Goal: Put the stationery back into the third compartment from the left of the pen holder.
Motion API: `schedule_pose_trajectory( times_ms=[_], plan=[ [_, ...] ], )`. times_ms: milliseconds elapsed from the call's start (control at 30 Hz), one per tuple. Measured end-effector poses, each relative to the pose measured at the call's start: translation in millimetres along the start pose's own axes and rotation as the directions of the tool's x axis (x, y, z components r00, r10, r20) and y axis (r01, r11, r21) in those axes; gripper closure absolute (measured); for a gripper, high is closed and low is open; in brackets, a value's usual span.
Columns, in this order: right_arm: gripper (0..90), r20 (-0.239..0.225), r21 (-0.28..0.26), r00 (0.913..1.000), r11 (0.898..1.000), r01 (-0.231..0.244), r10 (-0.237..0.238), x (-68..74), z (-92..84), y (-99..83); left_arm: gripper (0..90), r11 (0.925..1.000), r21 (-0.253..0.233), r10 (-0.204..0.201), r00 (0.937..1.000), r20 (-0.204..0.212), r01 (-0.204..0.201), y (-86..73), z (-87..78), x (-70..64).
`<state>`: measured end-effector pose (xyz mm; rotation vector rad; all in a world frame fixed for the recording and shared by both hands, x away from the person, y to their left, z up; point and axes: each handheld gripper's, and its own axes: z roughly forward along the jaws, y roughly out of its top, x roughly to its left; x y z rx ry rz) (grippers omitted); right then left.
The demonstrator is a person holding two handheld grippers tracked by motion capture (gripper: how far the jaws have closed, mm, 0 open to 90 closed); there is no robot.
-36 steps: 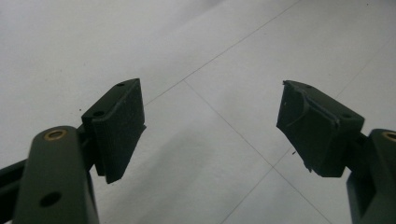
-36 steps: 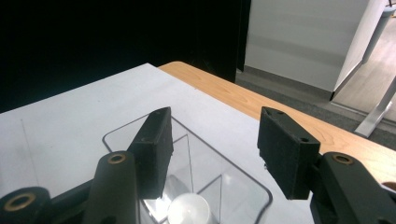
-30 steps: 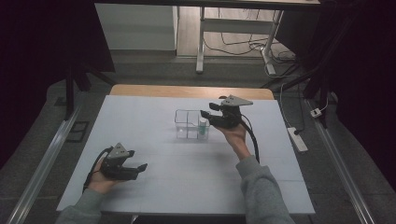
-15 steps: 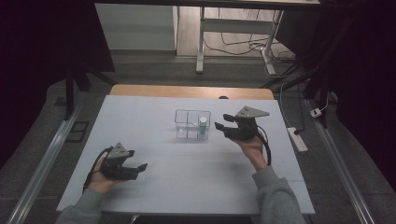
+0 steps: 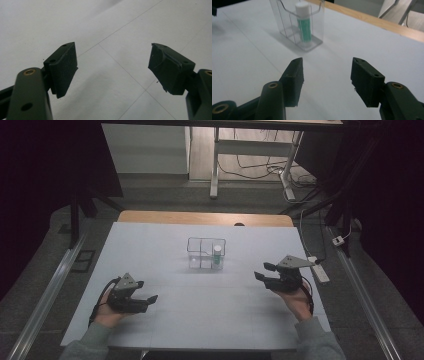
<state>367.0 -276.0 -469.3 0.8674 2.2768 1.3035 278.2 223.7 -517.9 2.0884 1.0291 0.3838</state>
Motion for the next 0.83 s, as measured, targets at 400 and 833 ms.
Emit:
schedule_pose_trajectory(
  times_ms=[400,833],
  plan=[
    [41.1,-0.003,0.047,0.9999,0.999,-0.016,0.016,-7.6,-27.0,-38.2,22.7,1.0000,0.002,-0.006,1.0000,-0.003,0.006,0.1,0.9,-1.7],
    [39.9,-0.005,0.067,1.0000,0.998,0.008,-0.008,-4.4,-25.8,-44.8,22.7,1.0000,0.004,-0.005,1.0000,-0.005,0.006,-2.5,-1.1,-2.8]
  ],
)
